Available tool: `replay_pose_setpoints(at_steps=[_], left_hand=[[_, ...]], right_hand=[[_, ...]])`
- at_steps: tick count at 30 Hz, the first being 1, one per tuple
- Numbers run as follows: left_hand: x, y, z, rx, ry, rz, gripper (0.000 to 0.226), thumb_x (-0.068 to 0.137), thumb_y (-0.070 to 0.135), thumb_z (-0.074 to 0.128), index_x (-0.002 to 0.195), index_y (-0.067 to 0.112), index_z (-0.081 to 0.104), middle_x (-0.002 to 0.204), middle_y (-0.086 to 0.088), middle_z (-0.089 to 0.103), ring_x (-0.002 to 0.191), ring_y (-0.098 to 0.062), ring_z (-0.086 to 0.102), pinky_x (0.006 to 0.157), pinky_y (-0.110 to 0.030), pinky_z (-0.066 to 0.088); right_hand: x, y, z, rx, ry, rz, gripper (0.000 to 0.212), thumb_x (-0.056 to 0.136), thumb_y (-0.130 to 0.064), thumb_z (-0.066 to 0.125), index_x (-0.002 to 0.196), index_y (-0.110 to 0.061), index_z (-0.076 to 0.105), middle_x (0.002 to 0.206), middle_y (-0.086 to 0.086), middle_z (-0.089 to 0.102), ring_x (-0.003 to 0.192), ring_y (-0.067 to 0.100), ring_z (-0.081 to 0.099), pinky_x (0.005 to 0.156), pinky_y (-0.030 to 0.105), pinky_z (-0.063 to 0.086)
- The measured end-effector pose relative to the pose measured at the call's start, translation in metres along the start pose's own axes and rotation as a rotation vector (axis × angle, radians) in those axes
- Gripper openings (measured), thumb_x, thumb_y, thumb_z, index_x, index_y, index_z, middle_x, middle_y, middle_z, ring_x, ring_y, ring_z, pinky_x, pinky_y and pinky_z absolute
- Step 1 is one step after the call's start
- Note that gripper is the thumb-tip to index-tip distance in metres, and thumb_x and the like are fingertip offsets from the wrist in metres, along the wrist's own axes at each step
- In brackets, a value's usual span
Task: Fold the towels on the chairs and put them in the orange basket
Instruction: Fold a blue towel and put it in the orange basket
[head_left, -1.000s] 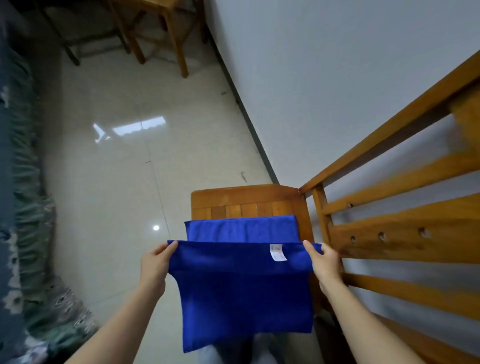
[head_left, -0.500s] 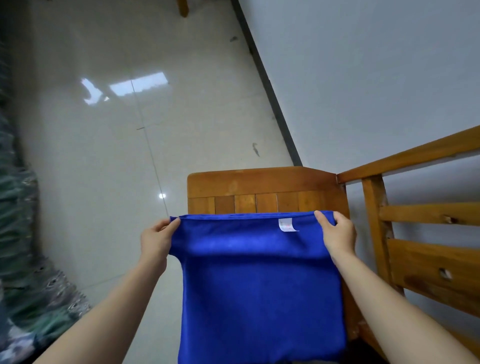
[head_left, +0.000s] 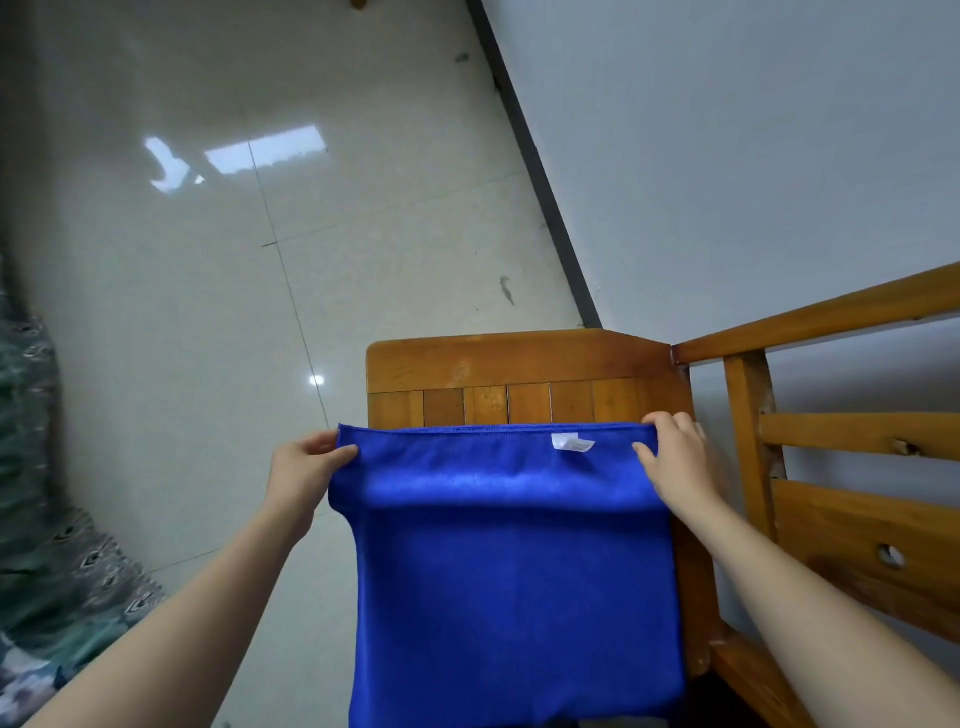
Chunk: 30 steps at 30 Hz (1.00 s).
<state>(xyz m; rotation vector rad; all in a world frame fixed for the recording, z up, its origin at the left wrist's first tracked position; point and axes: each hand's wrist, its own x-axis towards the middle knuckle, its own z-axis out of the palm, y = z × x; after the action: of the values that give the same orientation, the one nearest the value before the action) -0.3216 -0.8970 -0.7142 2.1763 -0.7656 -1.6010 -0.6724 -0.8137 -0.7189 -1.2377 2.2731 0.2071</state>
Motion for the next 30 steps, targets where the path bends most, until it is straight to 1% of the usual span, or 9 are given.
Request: replay_pose_setpoints(at_steps=[3,5,9,15,18,20,23,27,30], left_hand=[[-0.007,0.008,-0.006,0.100,-0.061,0.049,0.020,0.081,-0.009,0.060,0.077,0.010,0.065,0.080,-0.011,0.066,0.070,-0.022,0.061,0.063,-0.026,0.049],[-0.015,0.015,-0.013,0.154,-0.088,0.093,0.021,0.081,-0.011,0.058,0.072,0.008,0.063,0.070,-0.008,0.063,0.066,-0.020,0.058,0.061,-0.023,0.046],[-0.042,0.040,-0.045,0.187,-0.169,0.184,0.023,0.079,-0.011,0.060,0.066,0.008,0.061,0.053,0.007,0.062,0.062,-0.016,0.055,0.064,-0.024,0.044],[-0.116,0.108,-0.107,-0.023,-0.389,0.334,0.028,0.066,-0.004,0.063,0.052,0.020,0.064,0.072,0.000,0.072,0.066,-0.008,0.066,0.061,-0.015,0.051],[-0.149,0.138,-0.124,-0.144,-0.407,0.473,0.047,0.073,-0.019,0.053,0.048,0.020,0.064,0.061,0.002,0.069,0.058,-0.007,0.064,0.057,-0.012,0.049],[-0.161,0.151,-0.129,-0.186,-0.354,0.561,0.060,0.079,-0.024,0.040,0.046,0.020,0.065,0.053,0.006,0.065,0.052,-0.004,0.061,0.055,-0.011,0.048],[-0.173,0.164,-0.132,-0.221,-0.309,0.659,0.046,0.074,-0.014,0.054,0.048,0.022,0.066,0.055,0.006,0.066,0.057,-0.004,0.065,0.060,-0.011,0.051],[-0.172,0.167,-0.130,-0.201,-0.221,0.729,0.058,0.079,-0.021,0.047,0.052,0.025,0.068,0.061,0.008,0.070,0.068,-0.004,0.069,0.069,-0.012,0.052],[-0.170,0.171,-0.124,-0.216,-0.183,0.776,0.054,0.080,-0.019,0.052,0.055,0.026,0.069,0.065,0.009,0.072,0.071,-0.004,0.069,0.074,-0.014,0.052]], right_hand=[[0.001,-0.008,-0.011,-0.154,-0.075,-0.008,0.024,0.093,-0.026,0.053,0.114,-0.015,0.055,0.119,0.006,0.049,0.109,0.020,0.047,0.081,0.027,0.042],[-0.002,-0.011,-0.018,-0.088,-0.080,0.008,0.011,0.090,-0.021,0.056,0.099,-0.014,0.055,0.112,0.006,0.050,0.098,0.019,0.050,0.075,0.027,0.043],[-0.022,-0.020,-0.057,0.405,-0.062,0.057,0.023,0.083,-0.002,0.060,0.071,-0.017,0.046,0.078,0.003,0.053,0.070,0.017,0.049,0.059,0.026,0.041],[-0.067,-0.030,-0.165,1.167,-0.023,0.021,0.026,0.085,0.006,0.055,0.084,-0.020,0.055,0.077,0.001,0.066,0.079,0.017,0.062,0.052,0.015,0.050],[-0.089,-0.037,-0.208,1.398,-0.036,-0.111,0.021,0.078,-0.019,0.068,0.097,-0.023,0.062,0.085,-0.003,0.072,0.083,0.008,0.068,0.061,0.015,0.054],[-0.101,-0.038,-0.226,1.408,-0.066,-0.231,0.050,0.044,-0.042,0.084,0.088,-0.023,0.070,0.085,-0.002,0.073,0.085,0.009,0.069,0.065,0.017,0.055],[-0.108,-0.037,-0.237,1.414,-0.060,-0.301,0.058,0.023,-0.049,0.089,0.074,-0.026,0.075,0.083,-0.002,0.073,0.084,0.010,0.069,0.068,0.021,0.057],[-0.110,-0.043,-0.242,1.492,0.009,-0.252,0.043,0.036,-0.036,0.088,0.073,-0.022,0.073,0.078,-0.004,0.071,0.089,0.014,0.066,0.082,0.029,0.055],[-0.111,-0.057,-0.244,1.416,0.131,-0.152,0.011,0.073,-0.014,0.071,0.079,-0.019,0.065,0.078,-0.004,0.067,0.094,0.017,0.060,0.088,0.028,0.050]])
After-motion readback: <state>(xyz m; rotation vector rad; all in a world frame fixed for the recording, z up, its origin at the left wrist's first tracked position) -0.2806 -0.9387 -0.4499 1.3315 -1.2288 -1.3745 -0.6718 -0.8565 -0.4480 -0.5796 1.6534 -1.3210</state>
